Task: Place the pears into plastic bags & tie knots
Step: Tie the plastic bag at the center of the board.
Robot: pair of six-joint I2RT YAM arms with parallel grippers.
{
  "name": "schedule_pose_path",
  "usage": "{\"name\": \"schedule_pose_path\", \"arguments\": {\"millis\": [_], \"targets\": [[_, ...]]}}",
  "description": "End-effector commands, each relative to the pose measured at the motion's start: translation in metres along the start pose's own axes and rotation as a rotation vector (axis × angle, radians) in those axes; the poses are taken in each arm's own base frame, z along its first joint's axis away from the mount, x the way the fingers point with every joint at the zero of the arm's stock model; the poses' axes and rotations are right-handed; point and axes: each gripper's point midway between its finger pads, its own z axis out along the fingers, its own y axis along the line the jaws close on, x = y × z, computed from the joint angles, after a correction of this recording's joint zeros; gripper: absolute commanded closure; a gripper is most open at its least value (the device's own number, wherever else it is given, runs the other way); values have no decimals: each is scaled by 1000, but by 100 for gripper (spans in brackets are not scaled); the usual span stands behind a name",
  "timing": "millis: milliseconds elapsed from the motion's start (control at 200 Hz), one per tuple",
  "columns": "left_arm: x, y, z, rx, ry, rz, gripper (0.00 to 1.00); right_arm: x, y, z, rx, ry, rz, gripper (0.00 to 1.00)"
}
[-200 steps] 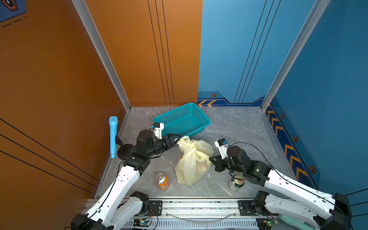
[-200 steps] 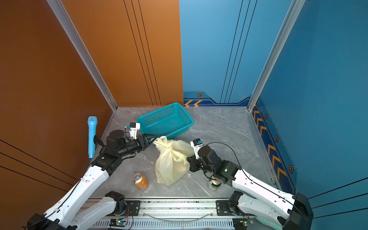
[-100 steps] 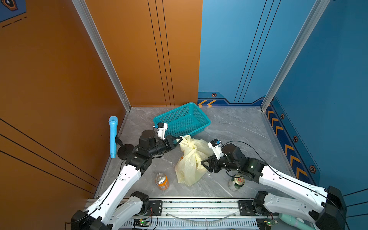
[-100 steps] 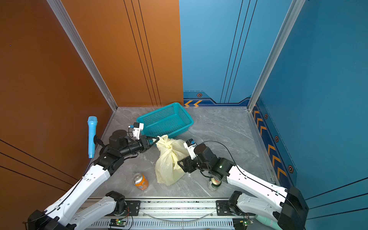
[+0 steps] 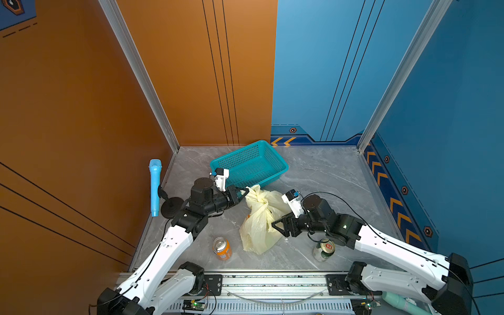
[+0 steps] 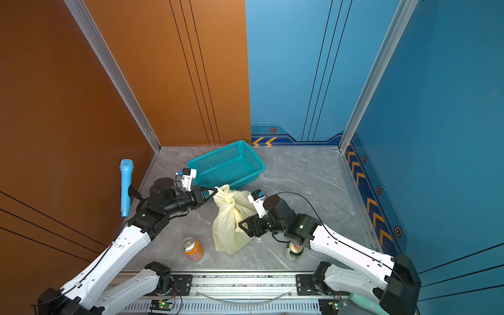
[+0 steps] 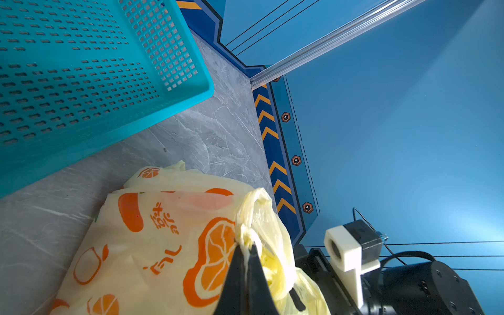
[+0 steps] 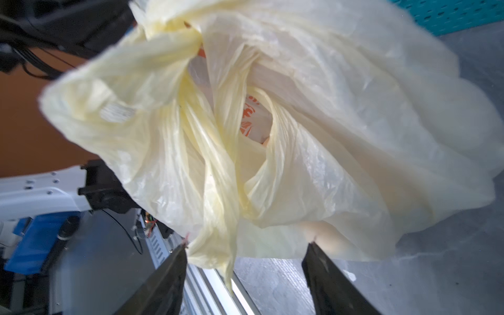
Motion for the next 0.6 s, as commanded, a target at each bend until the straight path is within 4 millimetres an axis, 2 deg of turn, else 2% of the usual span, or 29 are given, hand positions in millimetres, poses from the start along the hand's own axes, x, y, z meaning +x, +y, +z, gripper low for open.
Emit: {"name": "schedule_pose_path", "arguments": {"millis": [0, 75, 140, 225, 295, 390, 431, 501, 596], "targets": [[-7, -7, -4, -6, -22, 37, 100, 9, 4, 4, -8, 3, 82, 21], [-7, -7, -3, -7, -20, 35, 100, 10, 8, 15, -21, 13, 82, 21], [-7, -7, -3, -7, -20, 35, 100, 10, 10, 26, -22, 25, 86, 25], [-7, -6, -3, -8, -21, 36, 100, 8, 14, 36, -43, 34, 91, 36], [-8, -6, -4, -11, -24, 35, 100, 7, 16, 40, -50, 44, 90, 54], [-12, -7, -8, -10, -37, 43, 100, 6, 12, 35, -23, 38, 86, 82], [-15, -8, -11, -16, -47, 49, 100, 5, 9, 31, -3, 34, 85, 90], [-23, -8, -19, -40, -69, 72, 100, 5, 1, 21, 40, 32, 88, 100], [-32, -2, -34, -115, -86, 104, 100, 7, -15, 5, 122, 37, 97, 100]]}}
